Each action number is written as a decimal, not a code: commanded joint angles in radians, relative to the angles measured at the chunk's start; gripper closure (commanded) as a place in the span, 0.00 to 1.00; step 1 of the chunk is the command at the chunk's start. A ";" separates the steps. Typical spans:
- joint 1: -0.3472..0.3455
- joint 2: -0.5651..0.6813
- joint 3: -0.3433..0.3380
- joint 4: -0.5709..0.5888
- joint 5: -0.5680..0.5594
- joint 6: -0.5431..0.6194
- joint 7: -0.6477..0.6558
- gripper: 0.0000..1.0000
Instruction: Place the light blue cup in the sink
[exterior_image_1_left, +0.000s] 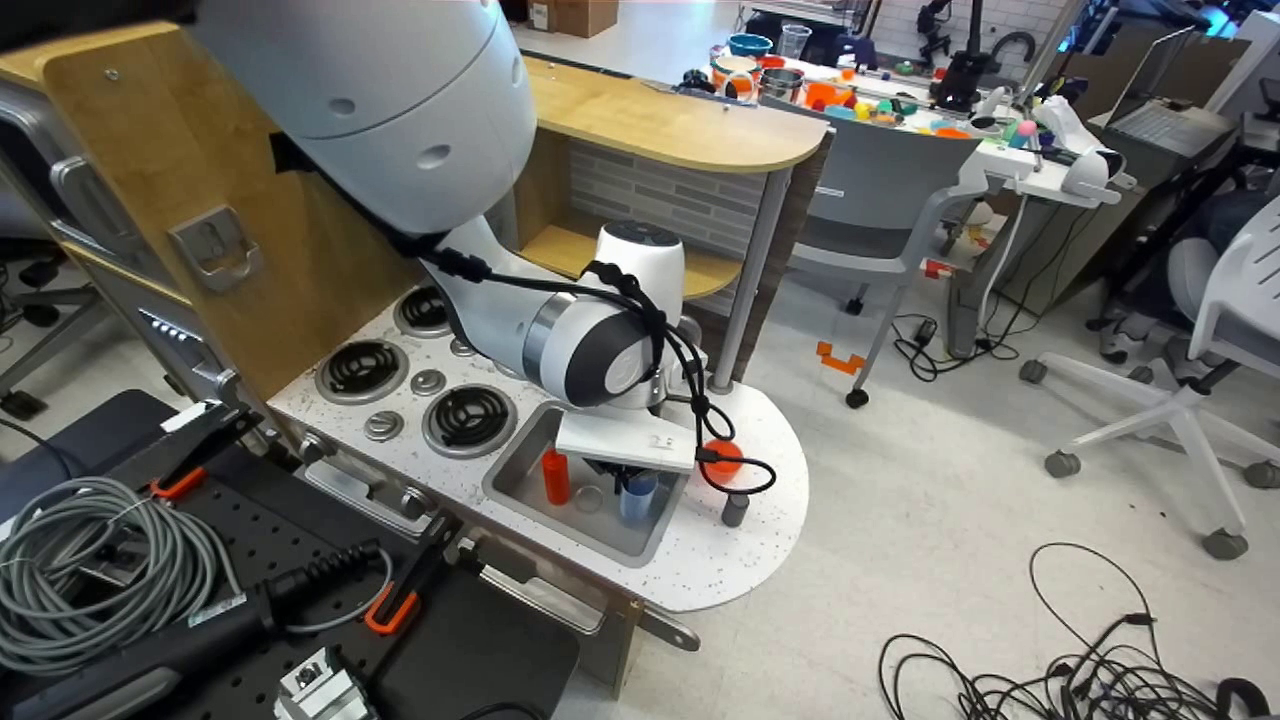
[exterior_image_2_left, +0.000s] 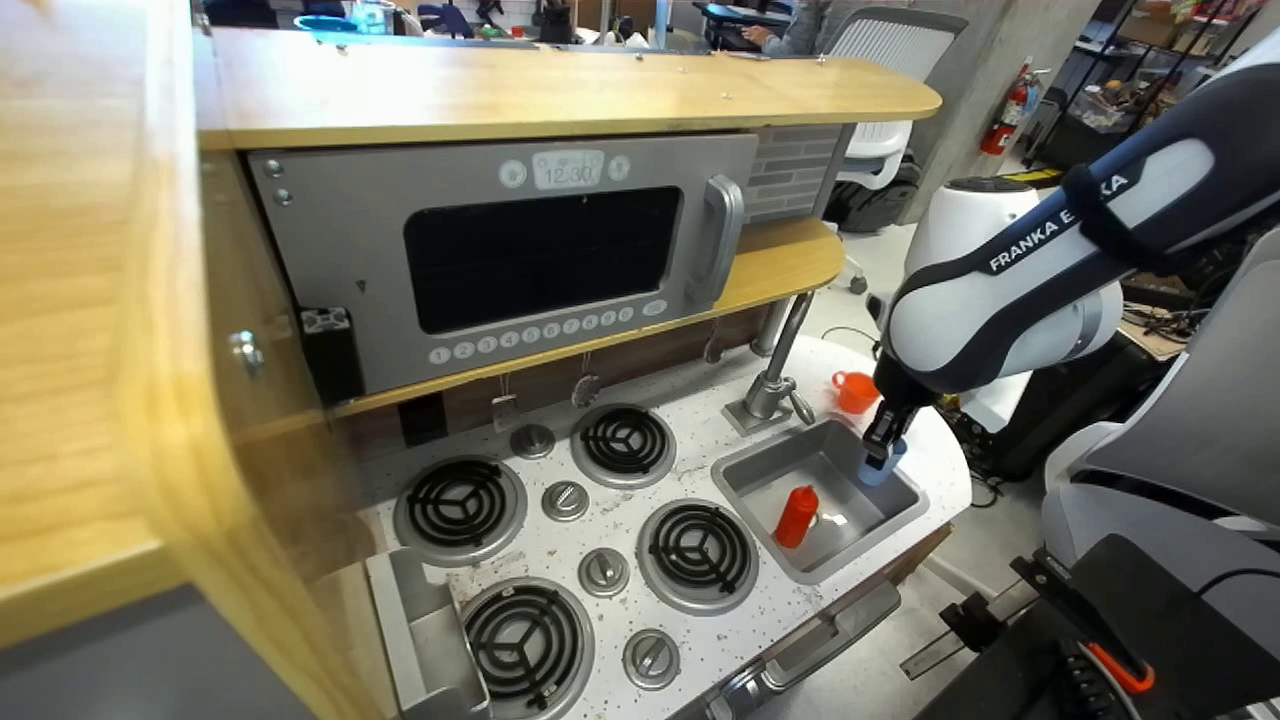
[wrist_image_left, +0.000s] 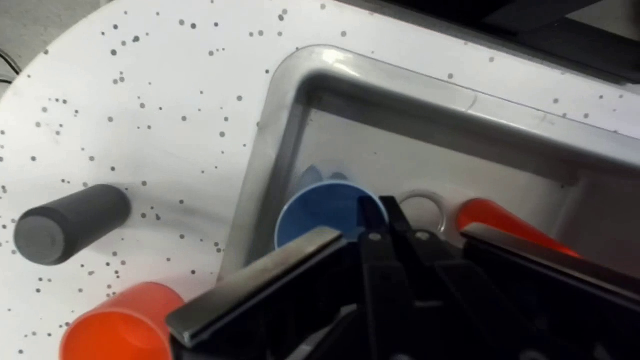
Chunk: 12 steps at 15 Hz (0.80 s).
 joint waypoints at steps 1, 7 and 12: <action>0.011 0.044 0.012 0.030 -0.050 -0.004 -0.024 0.99; 0.059 0.142 -0.021 0.095 -0.138 -0.003 -0.041 0.99; 0.089 0.193 -0.057 0.145 -0.184 -0.004 -0.013 0.71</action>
